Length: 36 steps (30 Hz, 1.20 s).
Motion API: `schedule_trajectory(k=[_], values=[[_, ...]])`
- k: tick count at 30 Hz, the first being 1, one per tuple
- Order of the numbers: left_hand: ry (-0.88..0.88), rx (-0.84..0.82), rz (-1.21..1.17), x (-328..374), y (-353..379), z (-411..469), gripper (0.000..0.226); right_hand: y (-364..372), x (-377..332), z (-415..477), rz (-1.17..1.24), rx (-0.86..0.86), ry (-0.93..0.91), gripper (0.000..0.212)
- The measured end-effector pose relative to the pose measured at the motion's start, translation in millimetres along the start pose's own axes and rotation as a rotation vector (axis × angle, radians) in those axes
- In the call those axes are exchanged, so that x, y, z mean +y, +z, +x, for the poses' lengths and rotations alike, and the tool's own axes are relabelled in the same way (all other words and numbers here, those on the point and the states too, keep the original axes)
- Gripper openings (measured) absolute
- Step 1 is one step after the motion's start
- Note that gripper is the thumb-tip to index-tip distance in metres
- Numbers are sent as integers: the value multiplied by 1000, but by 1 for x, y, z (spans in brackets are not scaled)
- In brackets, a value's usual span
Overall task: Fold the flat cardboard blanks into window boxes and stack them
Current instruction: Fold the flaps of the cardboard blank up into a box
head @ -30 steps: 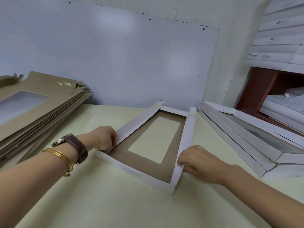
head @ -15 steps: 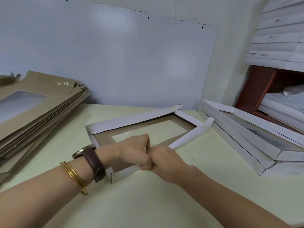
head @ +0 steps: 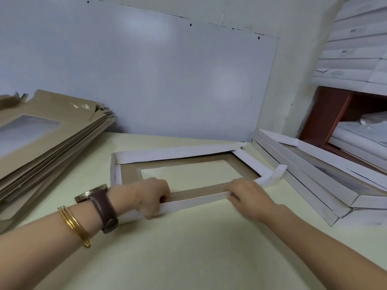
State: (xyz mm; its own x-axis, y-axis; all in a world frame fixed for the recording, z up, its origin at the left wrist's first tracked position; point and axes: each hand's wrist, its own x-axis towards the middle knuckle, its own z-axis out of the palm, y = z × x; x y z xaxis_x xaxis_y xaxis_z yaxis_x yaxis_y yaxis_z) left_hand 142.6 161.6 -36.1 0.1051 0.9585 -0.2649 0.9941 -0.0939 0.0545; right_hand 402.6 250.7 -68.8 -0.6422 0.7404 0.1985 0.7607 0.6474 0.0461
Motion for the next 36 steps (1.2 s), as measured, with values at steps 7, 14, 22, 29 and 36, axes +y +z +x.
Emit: schedule_trajectory(k=[7,14,22,29,36], values=[[-201,74,129,-39,-5,2,20,-11,41,-24,-148,-120,167,31],[-274,377,325,-54,12,18,26,-16,28,-39,-325,-183,98,32],[65,481,62,6,27,27,29,-22,-32,-30,-233,-183,26,36],[220,499,-32,55,32,24,16,-28,-93,-6,-1,-150,61,12],[161,443,-317,41,22,20,15,-21,-115,16,213,-114,213,35]])
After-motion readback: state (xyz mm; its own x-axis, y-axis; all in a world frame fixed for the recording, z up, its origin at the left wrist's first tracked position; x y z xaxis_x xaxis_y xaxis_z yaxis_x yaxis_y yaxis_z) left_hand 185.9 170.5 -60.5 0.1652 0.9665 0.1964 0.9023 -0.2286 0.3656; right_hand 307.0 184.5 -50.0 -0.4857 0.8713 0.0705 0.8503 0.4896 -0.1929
